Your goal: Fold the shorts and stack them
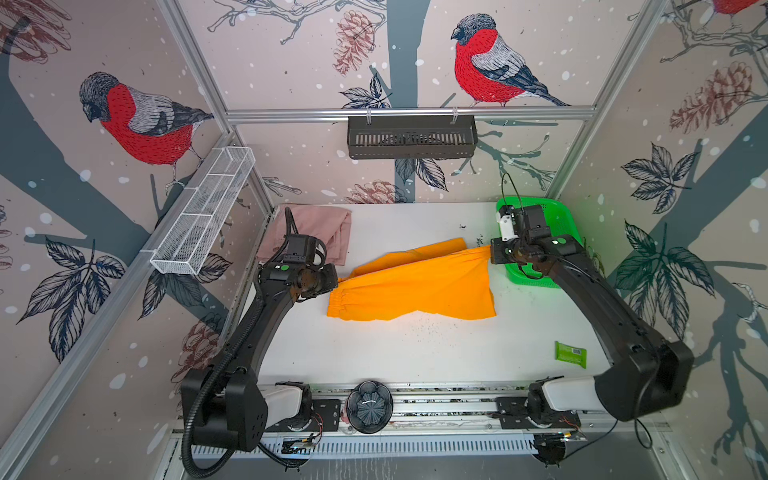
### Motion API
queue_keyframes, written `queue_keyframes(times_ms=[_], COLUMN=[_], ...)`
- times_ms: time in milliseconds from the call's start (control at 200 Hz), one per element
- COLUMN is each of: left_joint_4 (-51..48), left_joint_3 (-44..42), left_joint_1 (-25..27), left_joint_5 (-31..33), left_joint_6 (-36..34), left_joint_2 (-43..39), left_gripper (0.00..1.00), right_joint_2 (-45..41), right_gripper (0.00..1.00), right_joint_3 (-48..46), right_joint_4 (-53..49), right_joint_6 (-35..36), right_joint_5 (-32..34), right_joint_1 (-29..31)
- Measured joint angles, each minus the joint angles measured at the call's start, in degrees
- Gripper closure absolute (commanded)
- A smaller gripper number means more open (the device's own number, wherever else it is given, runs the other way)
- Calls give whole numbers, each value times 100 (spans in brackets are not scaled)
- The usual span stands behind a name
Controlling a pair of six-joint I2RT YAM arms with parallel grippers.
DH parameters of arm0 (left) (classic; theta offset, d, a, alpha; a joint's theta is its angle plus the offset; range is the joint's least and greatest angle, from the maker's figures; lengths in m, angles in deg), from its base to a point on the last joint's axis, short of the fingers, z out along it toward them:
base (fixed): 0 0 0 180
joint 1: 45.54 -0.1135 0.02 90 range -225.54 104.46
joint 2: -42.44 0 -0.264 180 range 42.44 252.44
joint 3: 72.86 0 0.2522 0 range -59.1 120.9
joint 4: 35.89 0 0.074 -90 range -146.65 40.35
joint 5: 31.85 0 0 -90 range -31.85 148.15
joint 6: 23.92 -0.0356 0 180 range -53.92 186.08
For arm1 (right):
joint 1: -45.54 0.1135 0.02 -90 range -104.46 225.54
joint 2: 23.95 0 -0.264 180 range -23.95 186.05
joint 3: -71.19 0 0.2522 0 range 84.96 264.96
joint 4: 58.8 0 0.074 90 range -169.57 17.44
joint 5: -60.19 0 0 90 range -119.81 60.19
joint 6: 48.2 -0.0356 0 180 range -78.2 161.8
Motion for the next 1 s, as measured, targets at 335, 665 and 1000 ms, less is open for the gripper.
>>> queue_keyframes(times_ms=[335,665,1000], left_joint_4=[671,1088,872], left_joint_3=[-326,-1268,-1132], left_joint_1=[614,1311,1038], left_joint_5=[35,-280,603], left_joint_6=[7,330,625], left_joint_2=[-87,-632,-706], left_gripper=[100,100,100], right_joint_2=[-127,-1408,-1340], right_gripper=[100,100,100], right_joint_3=[-151,-1478,-837], right_joint_4=[20,74,70], right_joint_6=[133,-485,-610], right_joint_5=[-22,-420,-109], right_joint_1=[-76,267,284])
